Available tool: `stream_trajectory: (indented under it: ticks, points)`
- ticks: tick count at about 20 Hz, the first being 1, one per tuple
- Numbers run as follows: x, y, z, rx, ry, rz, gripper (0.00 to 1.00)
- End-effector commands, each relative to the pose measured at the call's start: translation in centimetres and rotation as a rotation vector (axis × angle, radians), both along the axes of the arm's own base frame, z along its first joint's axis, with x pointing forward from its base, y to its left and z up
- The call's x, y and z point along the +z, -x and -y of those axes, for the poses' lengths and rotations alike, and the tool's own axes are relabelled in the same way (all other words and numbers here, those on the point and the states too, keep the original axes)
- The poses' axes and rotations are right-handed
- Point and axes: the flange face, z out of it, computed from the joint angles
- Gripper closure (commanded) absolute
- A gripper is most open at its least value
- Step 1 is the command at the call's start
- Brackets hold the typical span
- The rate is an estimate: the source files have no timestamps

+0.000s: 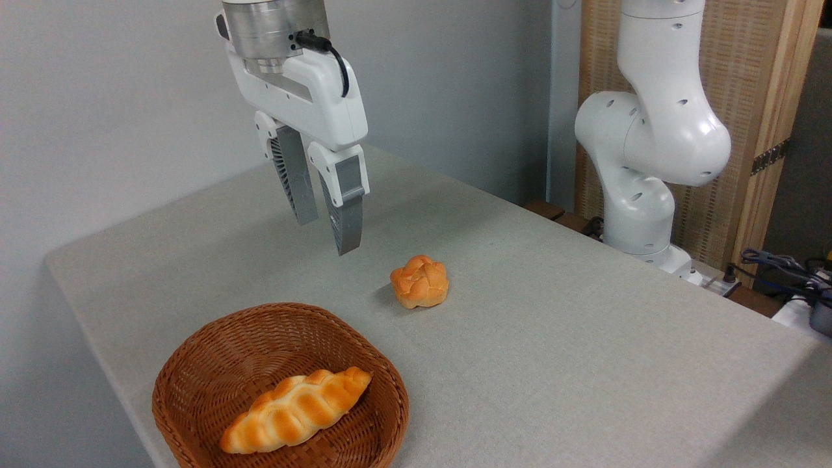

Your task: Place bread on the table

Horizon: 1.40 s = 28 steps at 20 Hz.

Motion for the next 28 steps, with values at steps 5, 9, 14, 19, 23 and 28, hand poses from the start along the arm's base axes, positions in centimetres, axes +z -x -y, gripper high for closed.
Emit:
stream_trajectory:
  ticks: [5, 9, 14, 19, 23, 28]
  points:
    - [0.1, 0.3, -0.2, -0.004, 0.000, 0.002, 0.00]
    - [0.1, 0.3, -0.4, 0.001, 0.001, 0.001, 0.00]
    - [0.1, 0.2, -0.4, 0.001, 0.000, 0.002, 0.00]
    - [-0.7, 0.4, -0.4, -0.002, 0.001, -0.007, 0.00]
    - [-0.8, 0.4, -0.3, -0.005, 0.001, 0.001, 0.00]
    - [-2.7, -0.2, -0.2, -0.003, 0.004, 0.046, 0.00]
